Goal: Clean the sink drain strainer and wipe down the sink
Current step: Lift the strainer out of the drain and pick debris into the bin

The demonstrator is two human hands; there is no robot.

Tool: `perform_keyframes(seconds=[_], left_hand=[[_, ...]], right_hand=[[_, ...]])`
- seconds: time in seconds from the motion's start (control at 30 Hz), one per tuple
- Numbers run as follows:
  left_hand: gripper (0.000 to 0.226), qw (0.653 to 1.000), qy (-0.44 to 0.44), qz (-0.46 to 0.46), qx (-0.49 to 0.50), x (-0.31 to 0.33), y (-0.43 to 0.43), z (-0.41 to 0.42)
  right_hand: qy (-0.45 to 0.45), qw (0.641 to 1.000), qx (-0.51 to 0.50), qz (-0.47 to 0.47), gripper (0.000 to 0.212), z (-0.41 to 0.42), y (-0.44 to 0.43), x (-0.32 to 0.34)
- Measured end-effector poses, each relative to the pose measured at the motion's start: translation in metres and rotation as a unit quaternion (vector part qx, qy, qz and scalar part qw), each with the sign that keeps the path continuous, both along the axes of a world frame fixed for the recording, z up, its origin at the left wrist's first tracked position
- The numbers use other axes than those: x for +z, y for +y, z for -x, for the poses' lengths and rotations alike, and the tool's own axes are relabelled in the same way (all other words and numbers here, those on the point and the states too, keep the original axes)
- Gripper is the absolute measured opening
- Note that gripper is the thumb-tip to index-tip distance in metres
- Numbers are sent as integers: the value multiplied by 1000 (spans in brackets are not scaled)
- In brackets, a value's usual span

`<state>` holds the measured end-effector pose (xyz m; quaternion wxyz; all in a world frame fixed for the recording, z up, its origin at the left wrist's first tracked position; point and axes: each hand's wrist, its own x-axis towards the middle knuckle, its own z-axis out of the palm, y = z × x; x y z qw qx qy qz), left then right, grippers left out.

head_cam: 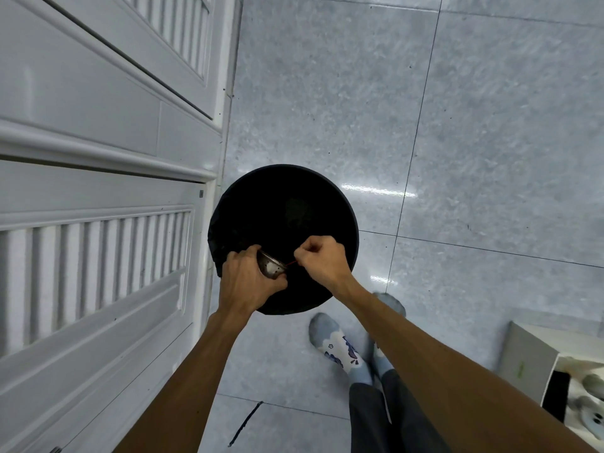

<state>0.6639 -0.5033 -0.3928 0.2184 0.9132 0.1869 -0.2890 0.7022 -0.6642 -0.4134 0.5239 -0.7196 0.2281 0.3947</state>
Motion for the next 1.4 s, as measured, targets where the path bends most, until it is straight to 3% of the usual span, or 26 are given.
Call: perform_keyframes(seconds=[0.1, 0.2, 0.33, 0.4, 0.47, 0.57, 0.67, 0.73, 0.83, 0.9, 1.03, 1.13, 1.2, 1.3, 1.4], left_hand=[[74, 1000, -2, 3, -6, -2, 0, 0], [75, 1000, 0, 14, -13, -2, 2, 2], [78, 1000, -2, 23, -11, -1, 6, 7], [79, 1000, 0, 26, -9, -2, 9, 10], [78, 999, -6, 30, -9, -3, 10, 12], [78, 999, -12, 28, -11, -5, 10, 18], [82, 999, -9, 49, 5, -9, 12, 22], [83, 997, -21, 69, 13, -10, 15, 24], [81, 995, -41, 84, 30, -8, 18, 25], [81, 993, -50, 98, 35, -6, 18, 23], [81, 989, -55, 129, 55, -4, 17, 21], [83, 988, -52, 135, 61, -5, 14, 22], [84, 987, -45, 138, 66, -5, 11, 24], [84, 988, -39, 134, 66, -6, 11, 26], [83, 992, -21, 114, 55, -6, 12, 24]], right_hand=[[-16, 997, -69, 23, 14, -7, -2, 0], [58, 996, 11, -63, 13, -12, -2, 3], [-6, 998, -59, 27, 13, -20, -4, 3], [72, 995, -49, -49, 11, -23, -4, 6], [118, 990, 30, -72, 11, -19, -4, 7], [30, 999, 18, 26, 13, -16, -9, 5], [42, 996, 50, -64, 16, -14, -11, 8], [-20, 993, 110, -28, 16, -8, -9, 9], [-115, 993, 10, 14, 19, -3, -10, 14], [-116, 993, -30, -14, 21, -3, -12, 16], [-49, 996, 47, -61, 13, 9, -9, 19], [-108, 994, -3, 4, 12, 16, -5, 19], [-127, 991, -45, -10, 15, 14, -2, 20], [-105, 993, 18, -43, 15, 15, 5, 19], [-135, 990, -33, -3, 19, 12, 3, 15]])
